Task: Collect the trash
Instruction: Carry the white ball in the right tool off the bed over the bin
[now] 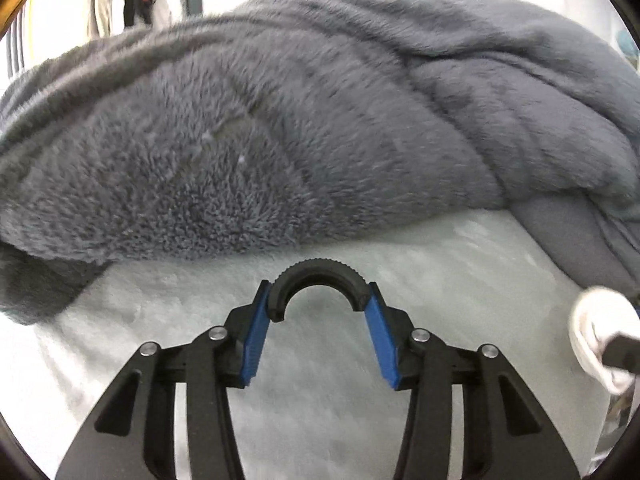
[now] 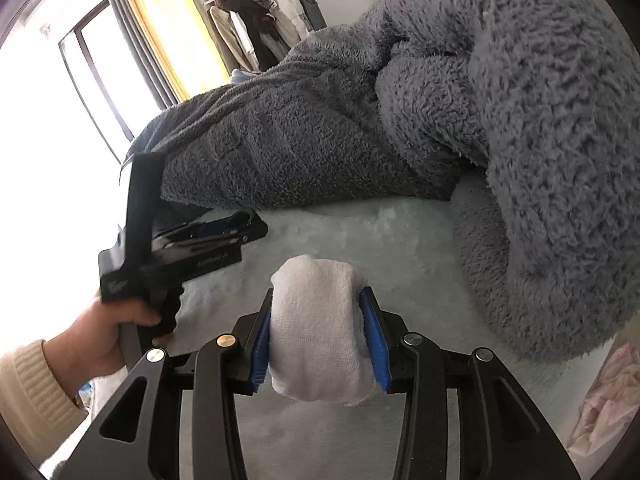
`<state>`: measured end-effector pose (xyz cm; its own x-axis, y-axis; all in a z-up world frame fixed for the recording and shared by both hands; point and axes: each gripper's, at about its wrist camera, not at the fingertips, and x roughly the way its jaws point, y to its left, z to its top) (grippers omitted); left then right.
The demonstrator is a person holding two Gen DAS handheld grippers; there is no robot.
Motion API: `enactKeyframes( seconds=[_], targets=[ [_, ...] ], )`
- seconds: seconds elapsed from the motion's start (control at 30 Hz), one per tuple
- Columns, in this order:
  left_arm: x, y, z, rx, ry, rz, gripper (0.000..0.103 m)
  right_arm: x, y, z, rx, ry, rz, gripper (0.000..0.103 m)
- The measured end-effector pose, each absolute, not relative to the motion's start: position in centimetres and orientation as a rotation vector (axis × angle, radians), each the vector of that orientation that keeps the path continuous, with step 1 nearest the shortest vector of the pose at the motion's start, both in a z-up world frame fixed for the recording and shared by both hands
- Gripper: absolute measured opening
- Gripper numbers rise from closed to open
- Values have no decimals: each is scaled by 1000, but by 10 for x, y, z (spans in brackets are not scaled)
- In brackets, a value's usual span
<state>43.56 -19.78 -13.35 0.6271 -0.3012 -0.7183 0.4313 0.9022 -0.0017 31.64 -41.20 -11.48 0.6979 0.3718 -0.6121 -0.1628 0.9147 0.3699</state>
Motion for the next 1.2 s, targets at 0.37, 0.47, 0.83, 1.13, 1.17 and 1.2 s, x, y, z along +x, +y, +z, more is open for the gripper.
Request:
enactKeyframes(
  seconds=[0.37,0.47,0.83,1.13,1.17,1.2],
  targets=[
    [363,-162,-106,138,763,-429,49,294,-395,-94,322,702,313,42],
    [339,-161,-99,98,764,-416,49,287,-388,-87,325,690,317,42],
    [280,-92,-79,-7,761,-331,49,242,-348,-73,377,668,370,42],
    [229,-34,-70,-31,735,-242,49,210,-302,-71,334,688,421,42],
    [224,-28,-69,-38,731,-231,49,208,-298,-70,332,688,428,42],
    [217,-21,-69,-44,726,-218,49,206,-293,-70,328,688,435,42]
  ],
)
